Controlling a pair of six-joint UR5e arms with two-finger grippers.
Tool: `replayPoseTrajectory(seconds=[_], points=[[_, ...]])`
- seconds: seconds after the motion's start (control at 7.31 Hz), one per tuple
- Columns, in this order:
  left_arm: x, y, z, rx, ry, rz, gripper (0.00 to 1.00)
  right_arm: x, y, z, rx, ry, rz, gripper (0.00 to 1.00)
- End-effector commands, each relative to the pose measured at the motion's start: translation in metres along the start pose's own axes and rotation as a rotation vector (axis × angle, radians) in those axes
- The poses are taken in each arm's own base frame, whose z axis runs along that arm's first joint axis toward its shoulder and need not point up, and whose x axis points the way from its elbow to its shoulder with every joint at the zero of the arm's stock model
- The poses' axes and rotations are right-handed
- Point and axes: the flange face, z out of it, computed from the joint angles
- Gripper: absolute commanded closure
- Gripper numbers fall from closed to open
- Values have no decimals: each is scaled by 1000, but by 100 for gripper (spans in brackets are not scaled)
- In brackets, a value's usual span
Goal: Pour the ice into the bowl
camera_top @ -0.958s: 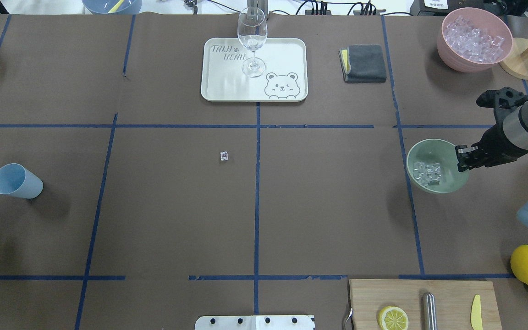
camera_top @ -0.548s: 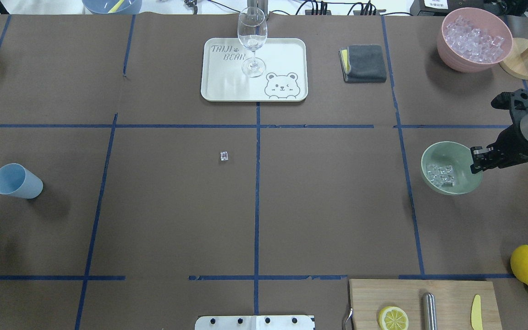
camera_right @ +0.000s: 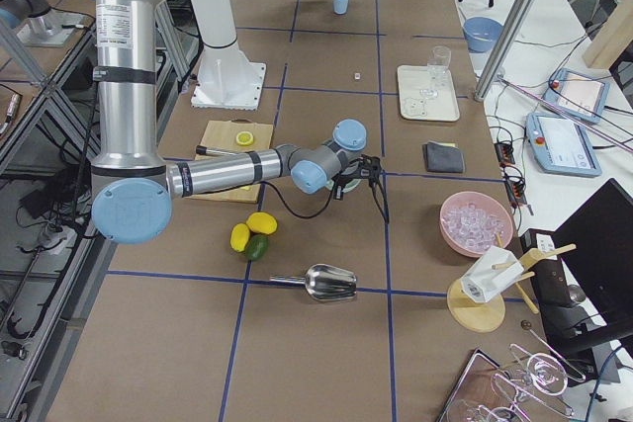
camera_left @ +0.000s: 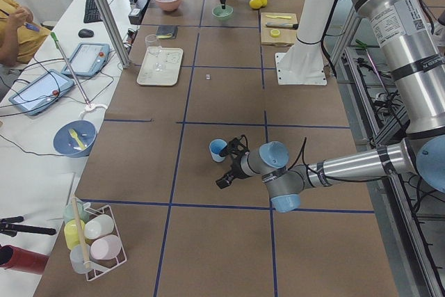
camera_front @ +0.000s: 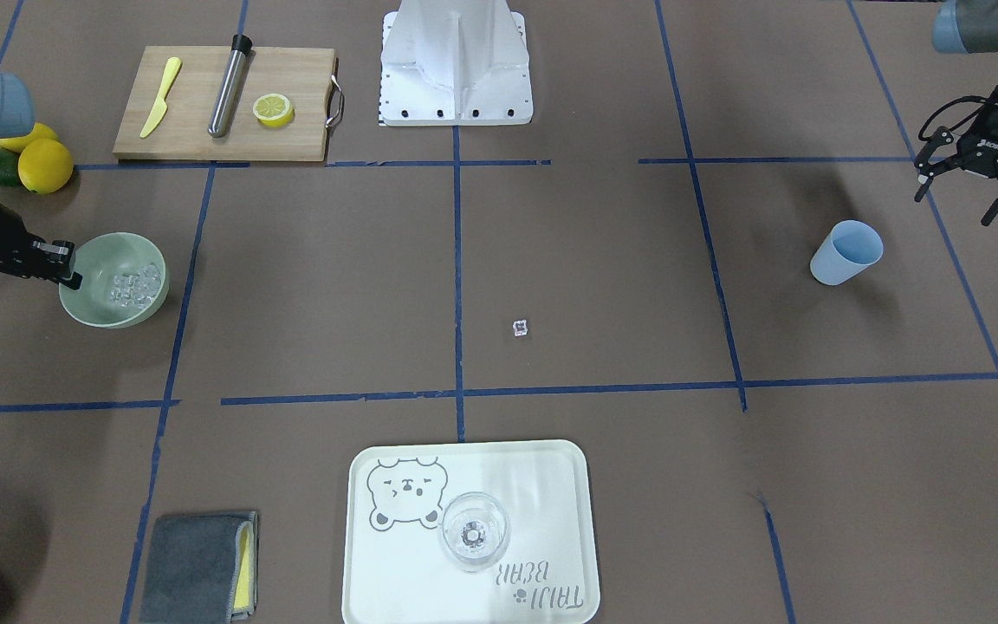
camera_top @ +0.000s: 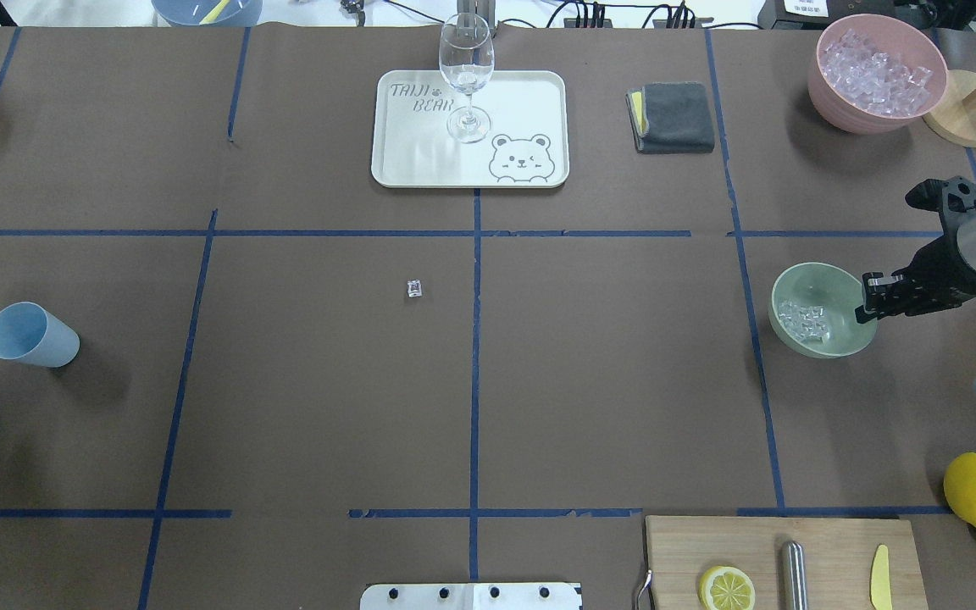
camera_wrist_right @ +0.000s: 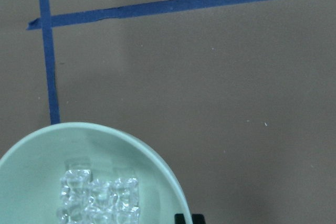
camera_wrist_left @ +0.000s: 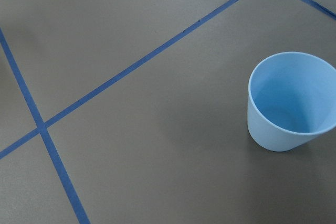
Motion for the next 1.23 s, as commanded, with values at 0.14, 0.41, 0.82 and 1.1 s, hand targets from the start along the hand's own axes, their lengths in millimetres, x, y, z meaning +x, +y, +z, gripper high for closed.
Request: replayPoseTrajectory(seconds=[0.14, 0.41, 0.82, 1.1], points=[[-5, -1, -3, 8, -14, -8, 0, 3, -2, 7, -5, 2, 7, 97], [-5, -1, -3, 8, -14, -8, 0, 4, -1, 7, -7, 2, 7, 78], [-7, 0, -4, 8, -20, -12, 0, -4, -2, -4, 10, -14, 3, 0], [-13, -7, 12, -72, -50, -44, 0, 0, -10, -48, 85, -48, 16, 0]])
